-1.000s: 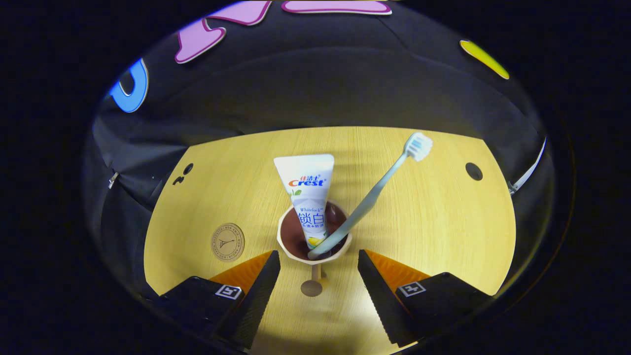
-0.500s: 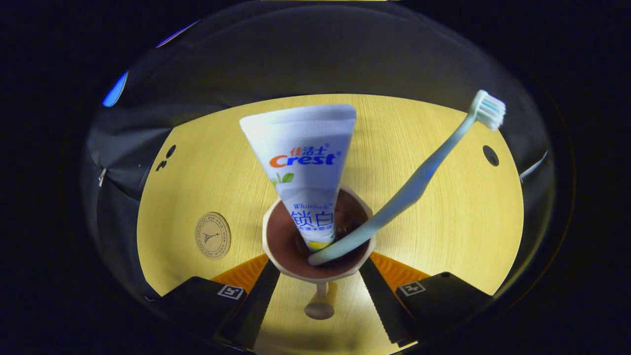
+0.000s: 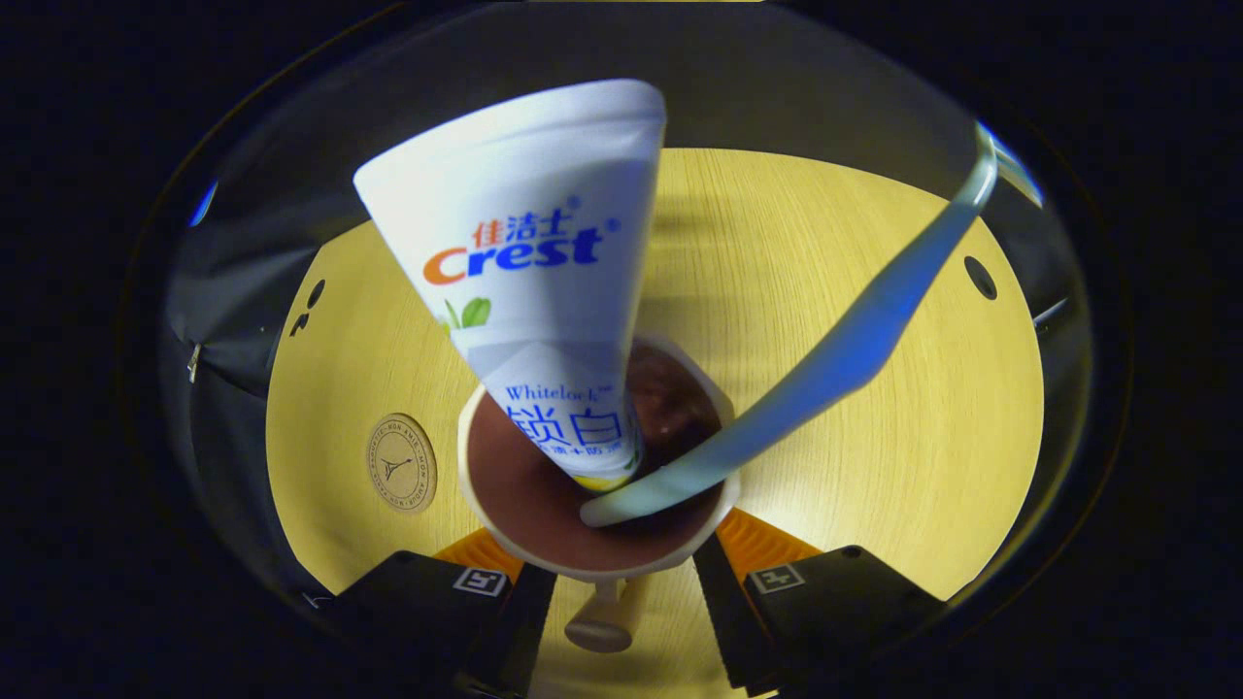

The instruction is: Put the toothbrush and toothpaste on the desktop into the cup, then pick up the cup and place it on the coaster on the desktop.

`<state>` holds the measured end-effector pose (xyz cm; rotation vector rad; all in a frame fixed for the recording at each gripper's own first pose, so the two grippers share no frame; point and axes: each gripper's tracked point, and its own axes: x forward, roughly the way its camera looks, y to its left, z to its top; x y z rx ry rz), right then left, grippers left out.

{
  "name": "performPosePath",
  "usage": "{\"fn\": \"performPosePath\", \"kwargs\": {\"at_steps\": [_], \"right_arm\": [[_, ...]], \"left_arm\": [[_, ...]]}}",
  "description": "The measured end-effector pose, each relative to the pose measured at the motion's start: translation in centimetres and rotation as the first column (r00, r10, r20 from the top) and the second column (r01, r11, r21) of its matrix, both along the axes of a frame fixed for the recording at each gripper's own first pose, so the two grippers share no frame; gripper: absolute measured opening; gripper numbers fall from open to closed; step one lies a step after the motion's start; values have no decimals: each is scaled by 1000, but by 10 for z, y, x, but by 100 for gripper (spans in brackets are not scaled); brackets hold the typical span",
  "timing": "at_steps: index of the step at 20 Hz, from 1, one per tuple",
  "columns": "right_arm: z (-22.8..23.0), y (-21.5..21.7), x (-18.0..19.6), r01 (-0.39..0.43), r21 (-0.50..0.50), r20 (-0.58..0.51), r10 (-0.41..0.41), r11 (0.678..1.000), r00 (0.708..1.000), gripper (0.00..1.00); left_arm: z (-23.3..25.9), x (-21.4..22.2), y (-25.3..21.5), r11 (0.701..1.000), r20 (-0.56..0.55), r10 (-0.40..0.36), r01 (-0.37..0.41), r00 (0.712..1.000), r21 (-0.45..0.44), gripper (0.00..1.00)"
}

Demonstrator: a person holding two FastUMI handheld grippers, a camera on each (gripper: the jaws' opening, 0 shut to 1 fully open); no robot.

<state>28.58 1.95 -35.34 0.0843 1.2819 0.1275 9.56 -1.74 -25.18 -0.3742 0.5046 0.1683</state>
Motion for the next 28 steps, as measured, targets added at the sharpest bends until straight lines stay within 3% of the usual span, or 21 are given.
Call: {"fn": "performPosePath", "kwargs": {"at_steps": [4, 5, 6, 7, 11, 12, 13, 17, 24, 28], "right_arm": [[-3, 3, -2, -18, -9, -11, 18, 1000, 1000, 40], [-2, 2, -2, -27, -12, -4, 27, 1000, 1000, 40], [-1, 3, -2, -38, -17, 1, 38, 999, 999, 31], [1, 3, 0, -50, -22, 18, 50, 999, 999, 36], [1, 0, -5, -91, -38, 24, 92, 995, 996, 31], [1, -2, -5, -109, -53, 32, 110, 993, 993, 26], [3, -1, -4, -120, -64, 44, 123, 991, 991, 31], [15, 12, -2, -149, -70, 78, 155, 986, 985, 31], [29, 68, -10, -228, -52, 103, 232, 972, 967, 31], [33, 101, -21, -285, -43, 101, 288, 958, 952, 31]], "left_arm": [[-3, -5, 2, 1000, -12, 7, -7, 1000, -1, 96], [-6, -7, 1, 1000, -18, 7, -7, 1000, -1, 96], [-7, -9, 1, 1000, -24, 8, -8, 1000, 0, 96], [-9, -12, 2, 1000, -29, 9, -9, 1000, 1, 96], [-14, -20, 2, 1000, -40, 8, -8, 999, 6, 96], [-15, -21, 2, 1000, -44, 6, -5, 999, 9, 96], [-18, -22, 2, 1000, -48, 3, -3, 999, 13, 96], [-17, -24, 3, 999, -44, -4, 6, 999, 34, 96], [-17, -31, 10, 996, -34, -12, 15, 999, 84, 96], [-21, -43, 16, 998, -51, 10, -7, 999, 61, 96]]}}
